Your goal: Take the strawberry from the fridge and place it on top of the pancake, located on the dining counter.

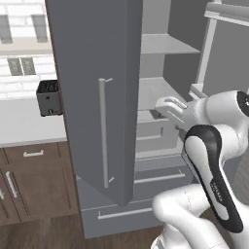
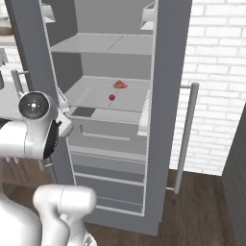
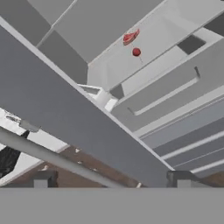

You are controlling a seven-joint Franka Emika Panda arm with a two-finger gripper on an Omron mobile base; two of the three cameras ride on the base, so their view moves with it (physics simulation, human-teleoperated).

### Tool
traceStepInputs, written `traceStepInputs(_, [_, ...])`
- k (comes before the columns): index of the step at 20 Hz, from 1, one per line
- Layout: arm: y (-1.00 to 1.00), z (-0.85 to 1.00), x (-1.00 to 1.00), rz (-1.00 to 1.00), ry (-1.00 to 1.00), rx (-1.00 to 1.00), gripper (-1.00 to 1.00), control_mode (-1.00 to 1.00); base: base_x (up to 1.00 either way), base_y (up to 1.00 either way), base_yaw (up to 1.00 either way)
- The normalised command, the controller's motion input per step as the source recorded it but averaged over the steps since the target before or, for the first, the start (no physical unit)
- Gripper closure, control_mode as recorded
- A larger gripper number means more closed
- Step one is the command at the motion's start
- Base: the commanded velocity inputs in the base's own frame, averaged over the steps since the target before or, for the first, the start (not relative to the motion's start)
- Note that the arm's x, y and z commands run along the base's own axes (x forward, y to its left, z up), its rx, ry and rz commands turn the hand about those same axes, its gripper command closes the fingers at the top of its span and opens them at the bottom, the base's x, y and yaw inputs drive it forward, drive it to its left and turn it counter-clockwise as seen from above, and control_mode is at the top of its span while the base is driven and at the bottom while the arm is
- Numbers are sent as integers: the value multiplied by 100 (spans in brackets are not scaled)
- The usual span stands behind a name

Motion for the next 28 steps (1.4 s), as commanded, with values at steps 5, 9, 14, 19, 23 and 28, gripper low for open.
traceStepInputs(5, [-30,5,21,-3,6,11,-100,-100,0,0,0])
traceStepInputs(9, [-6,0,26,-1,0,1,-100,-100,0,0,0])
traceStepInputs(14, [0,0,41,0,0,0,-100,-100,0,0,0])
traceStepInputs(19, [-1,0,37,0,0,2,-100,-100,0,0,0])
traceStepInputs(23, [0,0,40,0,0,4,-100,-100,0,0,0])
traceStepInputs(28, [-1,0,46,3,0,8,-100,-100,0,0,0])
